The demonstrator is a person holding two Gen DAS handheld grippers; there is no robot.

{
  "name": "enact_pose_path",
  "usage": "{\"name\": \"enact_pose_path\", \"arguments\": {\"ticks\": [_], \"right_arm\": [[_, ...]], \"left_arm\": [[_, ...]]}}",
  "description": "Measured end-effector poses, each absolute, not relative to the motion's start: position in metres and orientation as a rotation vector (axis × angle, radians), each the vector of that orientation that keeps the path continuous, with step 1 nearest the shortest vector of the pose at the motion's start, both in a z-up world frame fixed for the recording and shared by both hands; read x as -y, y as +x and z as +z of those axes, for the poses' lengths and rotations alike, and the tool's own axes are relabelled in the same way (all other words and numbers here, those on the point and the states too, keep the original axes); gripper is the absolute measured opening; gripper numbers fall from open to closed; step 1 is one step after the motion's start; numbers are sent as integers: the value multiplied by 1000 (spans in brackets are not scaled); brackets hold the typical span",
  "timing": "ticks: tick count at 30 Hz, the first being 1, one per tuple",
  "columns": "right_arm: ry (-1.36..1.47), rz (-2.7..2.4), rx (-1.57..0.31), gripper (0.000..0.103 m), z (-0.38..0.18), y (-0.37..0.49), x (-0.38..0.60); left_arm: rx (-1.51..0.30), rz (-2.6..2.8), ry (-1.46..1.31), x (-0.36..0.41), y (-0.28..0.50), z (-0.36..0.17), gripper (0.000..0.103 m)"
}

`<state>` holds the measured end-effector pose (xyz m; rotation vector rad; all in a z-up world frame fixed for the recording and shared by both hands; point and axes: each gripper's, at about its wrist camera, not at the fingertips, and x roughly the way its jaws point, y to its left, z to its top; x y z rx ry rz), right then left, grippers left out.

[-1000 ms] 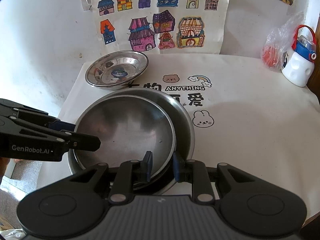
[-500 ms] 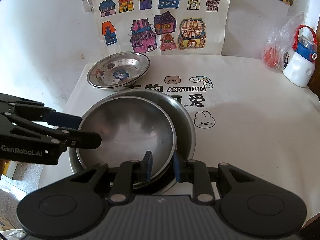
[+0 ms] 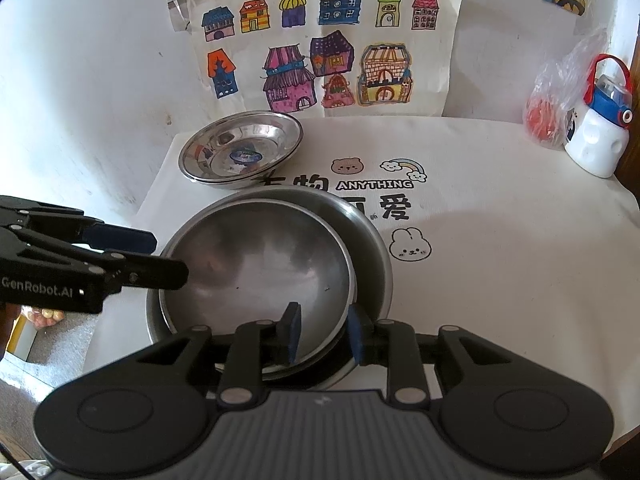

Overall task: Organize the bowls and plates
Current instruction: 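Lower the bowl into the stacked bowls and open both grippers, then withdraw both grippers from the nested bowl stack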

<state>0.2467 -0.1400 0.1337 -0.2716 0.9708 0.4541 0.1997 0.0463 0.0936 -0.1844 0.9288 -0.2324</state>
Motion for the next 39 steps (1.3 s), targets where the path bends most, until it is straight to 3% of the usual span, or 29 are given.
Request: {"name": "enact_pose_path", "arguments": {"ticks": [5, 11, 13, 29, 32, 39], "right_arm": [[-263, 454, -966, 29, 134, 246, 140], [-214, 463, -918, 45, 144, 244, 147], [-196, 467, -902, 50, 146, 243, 149], [-153, 469, -790, 79, 169, 219, 156], [-138, 475, -751, 89, 174, 211, 160], [-100, 476, -662, 103, 184, 188, 174]], "left_arm": [[-919, -222, -209, -56, 198, 93, 55], [-876, -223, -232, -64, 192, 95, 56], [-862, -222, -250, -66, 189, 96, 60], [-775, -207, -260, -71, 172, 109, 74], [-749, -195, -265, -72, 168, 113, 91], [-680, -167, -264, -76, 151, 121, 100]]}}
